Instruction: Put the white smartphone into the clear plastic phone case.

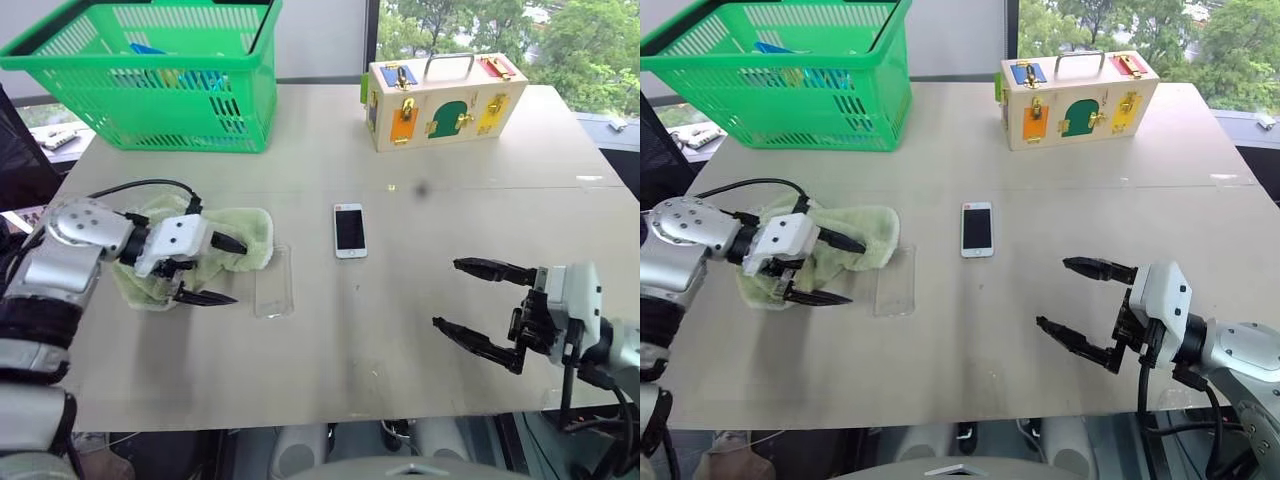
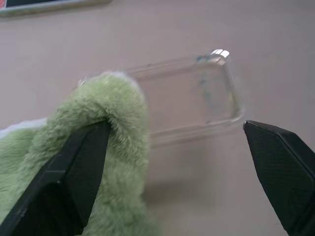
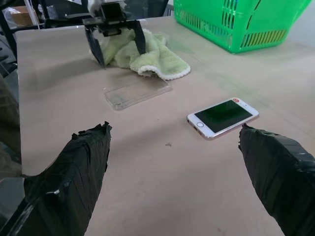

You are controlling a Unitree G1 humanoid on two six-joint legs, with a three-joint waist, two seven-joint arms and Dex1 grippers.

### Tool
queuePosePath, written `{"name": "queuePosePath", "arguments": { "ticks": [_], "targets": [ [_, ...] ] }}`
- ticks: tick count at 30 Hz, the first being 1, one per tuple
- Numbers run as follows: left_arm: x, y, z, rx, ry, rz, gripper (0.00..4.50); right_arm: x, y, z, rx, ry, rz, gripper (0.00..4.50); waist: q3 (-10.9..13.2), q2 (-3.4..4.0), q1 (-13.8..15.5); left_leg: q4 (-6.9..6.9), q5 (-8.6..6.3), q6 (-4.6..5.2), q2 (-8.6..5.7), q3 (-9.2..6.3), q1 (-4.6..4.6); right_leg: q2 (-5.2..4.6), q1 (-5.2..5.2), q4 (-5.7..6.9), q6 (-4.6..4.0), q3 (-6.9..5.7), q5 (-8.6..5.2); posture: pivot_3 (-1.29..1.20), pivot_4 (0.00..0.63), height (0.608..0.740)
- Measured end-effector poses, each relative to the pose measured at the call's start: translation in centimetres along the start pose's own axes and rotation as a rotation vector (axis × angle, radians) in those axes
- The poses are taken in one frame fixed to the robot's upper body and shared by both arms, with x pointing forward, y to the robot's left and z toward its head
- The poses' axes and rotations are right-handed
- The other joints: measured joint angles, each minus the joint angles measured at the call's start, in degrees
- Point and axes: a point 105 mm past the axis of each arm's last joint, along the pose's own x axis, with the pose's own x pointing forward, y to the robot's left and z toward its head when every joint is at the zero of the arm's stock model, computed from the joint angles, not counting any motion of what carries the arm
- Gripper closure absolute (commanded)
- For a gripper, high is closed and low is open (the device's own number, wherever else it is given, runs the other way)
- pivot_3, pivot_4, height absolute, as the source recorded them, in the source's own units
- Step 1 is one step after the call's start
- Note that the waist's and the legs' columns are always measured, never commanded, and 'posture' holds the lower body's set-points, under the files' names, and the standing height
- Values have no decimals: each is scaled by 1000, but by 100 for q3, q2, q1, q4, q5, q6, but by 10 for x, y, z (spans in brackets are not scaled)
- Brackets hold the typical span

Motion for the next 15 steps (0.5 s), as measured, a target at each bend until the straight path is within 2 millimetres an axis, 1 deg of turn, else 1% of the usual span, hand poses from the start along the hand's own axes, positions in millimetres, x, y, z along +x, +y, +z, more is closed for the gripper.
{"name": "queuePosePath", "arguments": {
  "ticks": [2,4,5,6,7,9,12,13,14,15],
  "targets": [
    [0,7,-7,-31,-3,28,10,1,2,1,1,2,-7,0,-1,-2,5,1,0,0,1,-1,0,6,0,1,0,1,0,0,150,740],
    [-3,9,-20,-97,7,61,10,1,3,0,8,3,-19,0,-2,-6,-8,2,0,0,2,0,0,12,0,1,0,3,0,0,150,740],
    [-6,9,-31,-132,41,84,403,1,4,0,10,4,-25,0,-3,-7,-13,2,0,0,2,0,1,13,0,1,0,3,0,0,150,740],
    [-7,8,-33,-138,47,88,510,1,4,0,9,4,-25,0,-3,-7,-19,2,0,0,3,1,1,13,0,1,0,4,0,0,150,740],
    [-10,7,-41,-162,76,108,686,1,4,1,9,3,-25,0,-3,-8,-24,2,0,0,4,-1,2,13,0,2,0,4,0,0,150,740],
    [-17,8,-59,-224,138,185,1614,3,3,2,0,-3,-25,0,-4,-11,-24,5,0,0,6,-2,3,13,1,6,1,4,1,0,150,740],
    [-28,14,-70,-262,170,294,2997,6,2,6,-15,-16,-16,0,-7,-16,-13,11,0,0,9,-4,3,11,2,10,0,3,1,0,150,740],
    [-34,15,-76,-288,180,350,3555,7,1,6,-19,-20,-14,0,-7,-16,-15,11,0,0,10,-3,5,10,2,11,0,5,1,0,150,740],
    [-36,16,-77,-301,180,374,3939,8,0,6,-17,-21,-13,0,-7,-16,-13,11,0,0,10,-4,5,10,2,11,0,3,1,0,150,740],
    [-41,18,-81,-335,174,427,4421,9,0,5,-12,-20,-8,0,-7,-17,-11,11,0,0,11,-6,4,10,2,11,0,2,1,0,150,740]
  ]
}}
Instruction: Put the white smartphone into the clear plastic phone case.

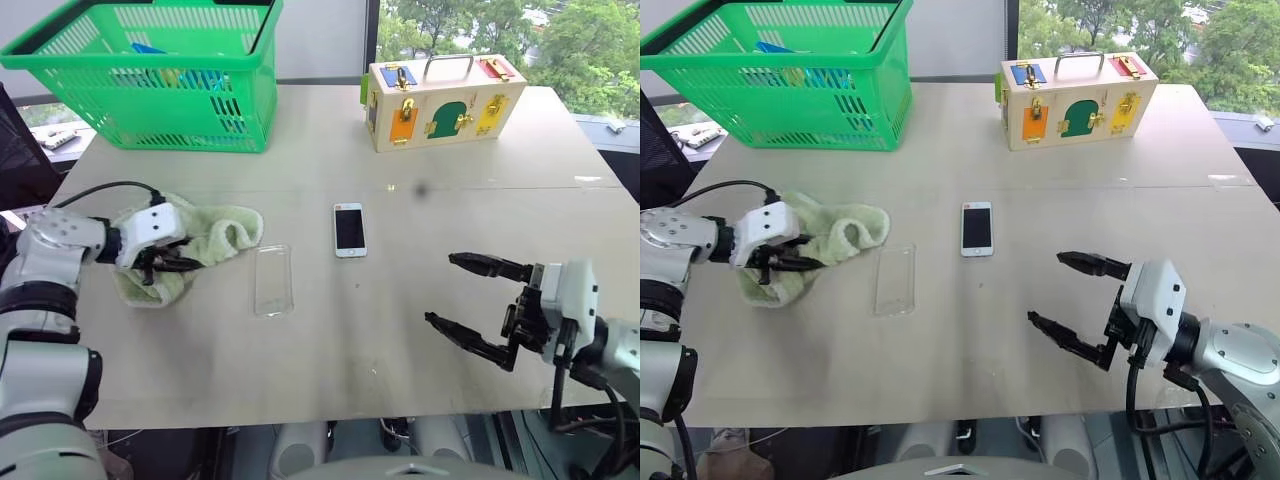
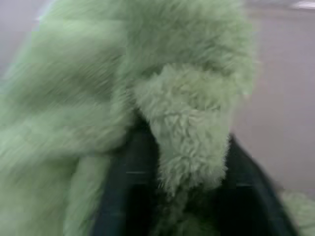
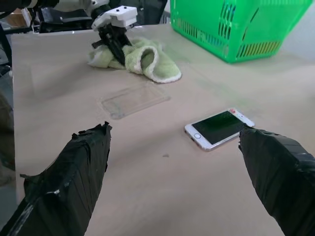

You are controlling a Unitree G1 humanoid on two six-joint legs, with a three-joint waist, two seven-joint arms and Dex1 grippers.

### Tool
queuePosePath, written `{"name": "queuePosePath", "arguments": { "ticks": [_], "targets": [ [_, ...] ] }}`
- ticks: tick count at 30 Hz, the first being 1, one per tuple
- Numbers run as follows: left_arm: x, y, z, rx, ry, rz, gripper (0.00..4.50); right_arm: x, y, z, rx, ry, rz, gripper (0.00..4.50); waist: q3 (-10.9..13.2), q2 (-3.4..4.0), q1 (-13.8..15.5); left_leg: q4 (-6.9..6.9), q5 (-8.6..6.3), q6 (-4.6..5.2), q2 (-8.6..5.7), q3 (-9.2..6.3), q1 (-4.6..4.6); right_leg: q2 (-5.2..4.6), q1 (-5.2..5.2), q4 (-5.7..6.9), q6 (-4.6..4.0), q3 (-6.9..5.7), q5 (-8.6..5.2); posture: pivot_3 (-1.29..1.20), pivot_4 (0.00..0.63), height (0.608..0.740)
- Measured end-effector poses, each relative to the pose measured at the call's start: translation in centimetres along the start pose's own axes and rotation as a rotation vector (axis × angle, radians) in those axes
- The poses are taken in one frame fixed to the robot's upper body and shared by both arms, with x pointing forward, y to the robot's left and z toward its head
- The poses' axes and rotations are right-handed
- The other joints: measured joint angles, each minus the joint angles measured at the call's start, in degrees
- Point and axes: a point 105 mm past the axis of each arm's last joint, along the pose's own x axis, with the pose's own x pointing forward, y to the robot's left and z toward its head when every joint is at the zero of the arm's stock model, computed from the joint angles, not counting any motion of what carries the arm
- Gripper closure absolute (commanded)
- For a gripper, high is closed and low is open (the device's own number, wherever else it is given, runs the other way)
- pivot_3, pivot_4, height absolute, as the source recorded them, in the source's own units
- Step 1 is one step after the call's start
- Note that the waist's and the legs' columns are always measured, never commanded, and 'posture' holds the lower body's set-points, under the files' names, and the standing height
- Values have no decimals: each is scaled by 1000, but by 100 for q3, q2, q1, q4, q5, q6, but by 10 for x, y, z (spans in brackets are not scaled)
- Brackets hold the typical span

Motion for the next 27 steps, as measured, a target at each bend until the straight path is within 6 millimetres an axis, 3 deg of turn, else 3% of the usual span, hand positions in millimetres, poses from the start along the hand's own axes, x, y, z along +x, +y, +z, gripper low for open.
{"name": "queuePosePath", "arguments": {
  "ticks": [9,12,17,19,20,24,27],
  "targets": [
    [-23,32,-29,-341,-38,382,4421,4,-4,-1,1,-5,21,0,-2,-5,-5,1,0,0,-1,5,0,1,1,1,12,3,7,0,150,740],
    [-23,30,-36,-421,-46,407,3571,6,-5,-2,5,-5,35,0,-2,-6,-4,3,0,0,-1,5,1,0,1,4,5,2,3,0,150,740],
    [-24,21,-37,-517,-124,406,1257,7,-5,-1,-6,-10,45,0,-2,-6,-7,3,0,0,3,3,1,-2,0,5,1,2,2,0,150,740],
    [-35,25,-33,-620,-237,471,257,7,-5,-1,-3,-9,47,0,-2,-8,-35,3,0,0,5,2,1,-6,1,6,3,3,2,0,150,740],
    [-40,27,-30,-656,-283,497,33,7,-5,-2,-1,-8,47,0,-3,-9,-47,3,0,-1,5,2,1,-7,1,6,6,2,4,0,150,740],
    [-62,35,-7,-793,-539,567,33,6,-4,-2,5,-9,48,0,-4,-11,-55,10,1,-1,4,-1,4,-9,8,8,6,0,4,0,150,740],
    [-62,20,24,-776,-636,414,33,7,-3,-1,8,-15,55,0,-4,-12,-67,12,0,-1,0,1,6,-24,10,9,2,1,2,0,150,740]
  ]
}}
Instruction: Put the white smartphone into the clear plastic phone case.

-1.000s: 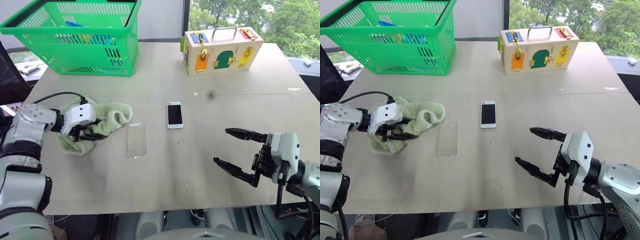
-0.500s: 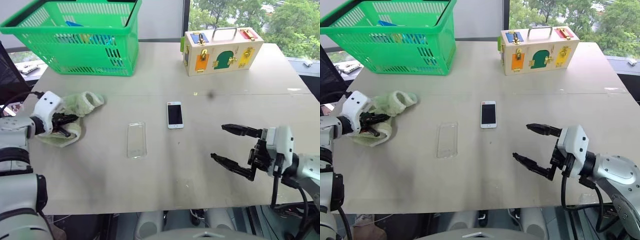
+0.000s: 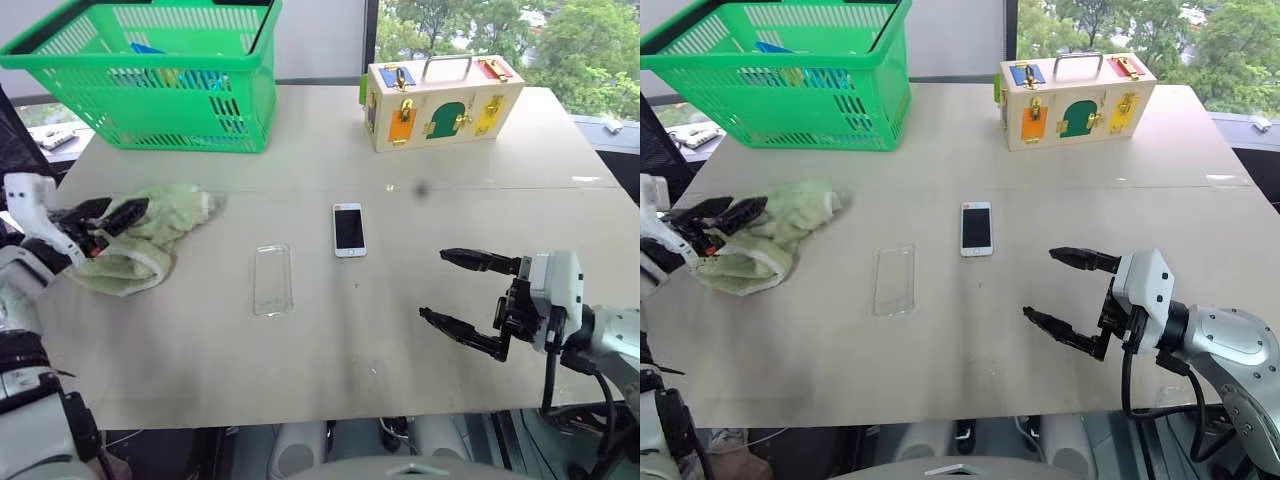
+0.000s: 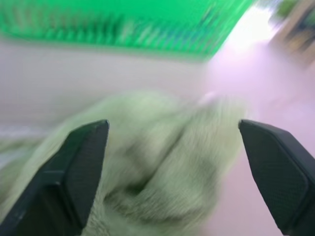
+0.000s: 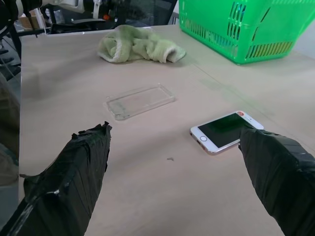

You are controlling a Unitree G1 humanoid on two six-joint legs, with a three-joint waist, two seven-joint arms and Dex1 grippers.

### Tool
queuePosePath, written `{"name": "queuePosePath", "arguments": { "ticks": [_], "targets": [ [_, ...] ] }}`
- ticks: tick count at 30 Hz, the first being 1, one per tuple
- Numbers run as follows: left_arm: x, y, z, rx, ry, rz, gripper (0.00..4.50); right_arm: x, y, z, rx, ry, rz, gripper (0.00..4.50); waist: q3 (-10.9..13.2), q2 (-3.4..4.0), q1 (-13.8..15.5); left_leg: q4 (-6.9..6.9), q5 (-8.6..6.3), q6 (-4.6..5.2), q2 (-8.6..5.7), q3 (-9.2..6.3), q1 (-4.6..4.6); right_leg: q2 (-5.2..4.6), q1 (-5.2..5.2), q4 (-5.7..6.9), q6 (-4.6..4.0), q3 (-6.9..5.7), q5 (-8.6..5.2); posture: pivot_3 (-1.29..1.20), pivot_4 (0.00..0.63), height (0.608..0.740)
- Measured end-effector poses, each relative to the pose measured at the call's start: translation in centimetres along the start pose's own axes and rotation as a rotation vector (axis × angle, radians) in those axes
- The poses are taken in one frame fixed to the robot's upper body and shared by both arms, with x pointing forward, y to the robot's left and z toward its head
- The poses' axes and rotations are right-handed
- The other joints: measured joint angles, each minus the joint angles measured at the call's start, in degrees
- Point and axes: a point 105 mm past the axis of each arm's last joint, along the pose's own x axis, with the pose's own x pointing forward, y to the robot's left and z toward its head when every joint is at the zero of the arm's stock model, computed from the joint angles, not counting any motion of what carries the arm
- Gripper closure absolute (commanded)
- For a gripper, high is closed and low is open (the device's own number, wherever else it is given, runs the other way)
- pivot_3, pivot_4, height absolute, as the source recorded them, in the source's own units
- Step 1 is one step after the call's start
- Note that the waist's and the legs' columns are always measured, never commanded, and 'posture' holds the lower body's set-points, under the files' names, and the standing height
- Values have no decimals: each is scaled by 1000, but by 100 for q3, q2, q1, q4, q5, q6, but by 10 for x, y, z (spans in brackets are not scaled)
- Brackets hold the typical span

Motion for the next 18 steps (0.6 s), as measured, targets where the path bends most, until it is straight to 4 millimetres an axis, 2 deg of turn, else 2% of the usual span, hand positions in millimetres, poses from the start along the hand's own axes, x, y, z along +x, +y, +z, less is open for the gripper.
{"name": "queuePosePath", "arguments": {
  "ticks": [5,8,13,18],
  "targets": [
    [12,-63,-9,38,123,-335,33,2,0,5,-8,-20,20,0,0,1,-9,0,0,-1,-2,-3,2,0,-1,1,-4,-4,0,0,150,740],
    [15,-88,-17,133,229,-499,33,2,0,5,2,-21,23,0,2,4,-24,-2,0,-1,-1,-1,3,8,-2,2,-6,-2,1,0,150,740],
    [12,-103,-47,448,470,-788,33,-1,2,1,29,-9,15,0,4,8,-27,-3,0,-1,-2,4,0,16,-6,0,-7,1,0,0,150,740],
    [28,-103,-60,647,565,-933,33,-3,7,-1,37,3,3,0,3,7,20,-2,0,0,-4,0,-5,17,-6,0,-7,-1,1,0,150,740]
  ]
}}
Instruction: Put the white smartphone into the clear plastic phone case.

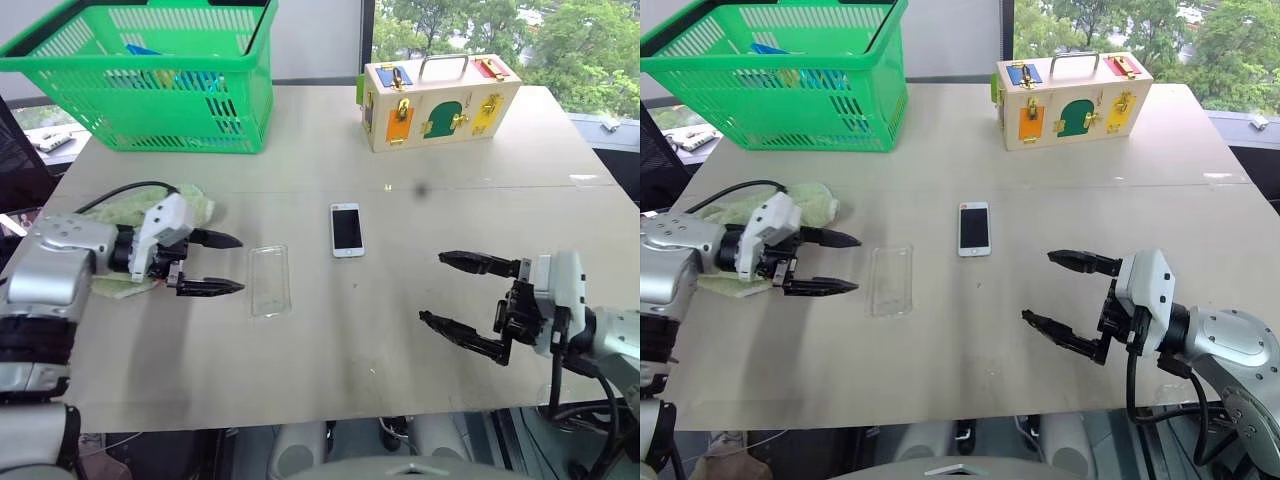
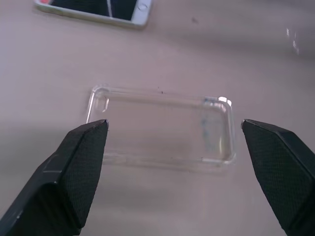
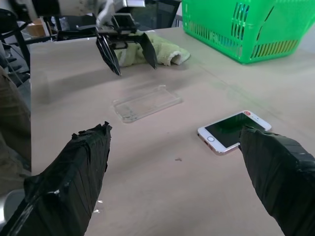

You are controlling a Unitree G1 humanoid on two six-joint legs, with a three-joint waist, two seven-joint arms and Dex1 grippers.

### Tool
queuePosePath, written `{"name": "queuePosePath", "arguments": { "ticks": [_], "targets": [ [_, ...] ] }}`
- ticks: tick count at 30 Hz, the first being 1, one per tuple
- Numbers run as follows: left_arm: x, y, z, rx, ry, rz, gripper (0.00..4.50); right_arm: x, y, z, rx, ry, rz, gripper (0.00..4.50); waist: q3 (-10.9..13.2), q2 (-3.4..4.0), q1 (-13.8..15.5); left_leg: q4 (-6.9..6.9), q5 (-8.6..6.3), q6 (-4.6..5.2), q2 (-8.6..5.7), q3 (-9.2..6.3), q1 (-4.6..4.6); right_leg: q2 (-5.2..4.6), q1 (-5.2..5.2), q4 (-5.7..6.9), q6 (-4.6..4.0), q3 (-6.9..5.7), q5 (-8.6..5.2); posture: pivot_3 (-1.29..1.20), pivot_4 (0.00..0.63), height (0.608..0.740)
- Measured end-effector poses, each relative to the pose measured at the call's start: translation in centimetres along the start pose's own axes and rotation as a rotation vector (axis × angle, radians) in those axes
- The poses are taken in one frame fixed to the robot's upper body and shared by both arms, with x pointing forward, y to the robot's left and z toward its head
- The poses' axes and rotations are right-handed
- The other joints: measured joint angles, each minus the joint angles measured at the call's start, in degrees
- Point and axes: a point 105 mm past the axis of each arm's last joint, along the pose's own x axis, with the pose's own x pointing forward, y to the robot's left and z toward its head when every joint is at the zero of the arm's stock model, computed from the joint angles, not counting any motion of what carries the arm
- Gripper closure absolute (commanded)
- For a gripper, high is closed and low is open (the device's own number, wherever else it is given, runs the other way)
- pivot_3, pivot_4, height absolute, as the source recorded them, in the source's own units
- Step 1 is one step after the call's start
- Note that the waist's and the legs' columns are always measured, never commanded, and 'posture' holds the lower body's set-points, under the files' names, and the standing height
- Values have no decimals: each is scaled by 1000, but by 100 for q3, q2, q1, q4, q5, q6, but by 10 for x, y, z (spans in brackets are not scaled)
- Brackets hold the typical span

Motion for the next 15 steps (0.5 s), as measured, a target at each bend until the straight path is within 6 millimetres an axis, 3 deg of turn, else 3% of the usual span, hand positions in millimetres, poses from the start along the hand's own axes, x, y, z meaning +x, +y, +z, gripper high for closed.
{"name": "queuePosePath", "arguments": {
  "ticks": [9,15],
  "targets": [
    [27,8,-14,225,180,-174,33,-9,9,-1,0,32,-36,0,-1,-2,52,6,0,2,-2,3,-1,13,1,0,2,9,0,0,150,740],
    [34,6,-20,306,237,-250,33,-9,9,0,-5,33,-41,0,-1,-3,66,12,0,2,-1,2,-2,13,3,1,2,12,0,0,150,740]
  ]
}}
